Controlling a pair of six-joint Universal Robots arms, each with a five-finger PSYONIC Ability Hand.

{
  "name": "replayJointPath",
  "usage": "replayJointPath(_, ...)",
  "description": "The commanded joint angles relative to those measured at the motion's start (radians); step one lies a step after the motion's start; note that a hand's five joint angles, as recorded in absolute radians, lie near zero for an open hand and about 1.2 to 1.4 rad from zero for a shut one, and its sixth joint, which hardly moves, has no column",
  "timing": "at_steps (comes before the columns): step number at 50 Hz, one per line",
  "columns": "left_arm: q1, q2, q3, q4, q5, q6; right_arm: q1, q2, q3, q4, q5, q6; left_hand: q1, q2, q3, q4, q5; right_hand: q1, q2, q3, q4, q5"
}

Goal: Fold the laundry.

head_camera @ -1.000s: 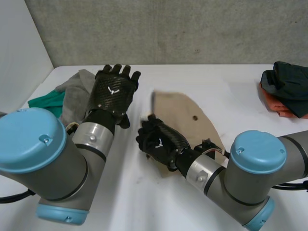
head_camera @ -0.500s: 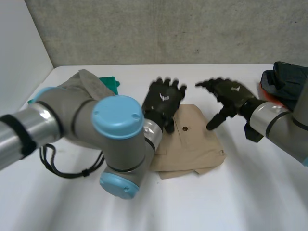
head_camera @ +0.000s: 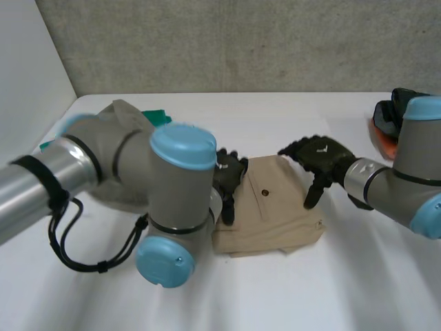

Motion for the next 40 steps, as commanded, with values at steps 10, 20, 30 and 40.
replayJointPath(10, 0.069, 0.316, -0.129, 0.006, 0.190, -0.007, 0.029, -0.404, 0.627, -0.477, -0.005, 0.005, -0.014, -0.030, -0.035, -0.026, -0.047, -0.021, -0.002, -0.032, -0.031, -0.041)
replayJointPath(20, 0.095, 0.324, -0.169, 0.009, 0.238, -0.073, 0.071, -0.348, 0.862, -0.774, -0.051, -0.010, -0.011, -0.027, -0.032, -0.023, -0.044, -0.009, 0.010, -0.020, -0.019, -0.029)
replayJointPath(30, 0.098, 0.312, -0.177, 0.042, 0.236, -0.079, 0.100, -0.181, 0.781, -0.912, -0.002, -0.067, -0.008, -0.024, -0.029, -0.020, -0.041, 0.126, 0.144, 0.115, 0.116, 0.106)
replayJointPath(40, 0.100, 0.310, -0.180, 0.049, 0.238, -0.093, 0.120, -0.104, 0.676, -0.916, 0.043, -0.081, -0.005, -0.021, -0.026, -0.017, -0.038, 0.322, 0.341, 0.311, 0.313, 0.302)
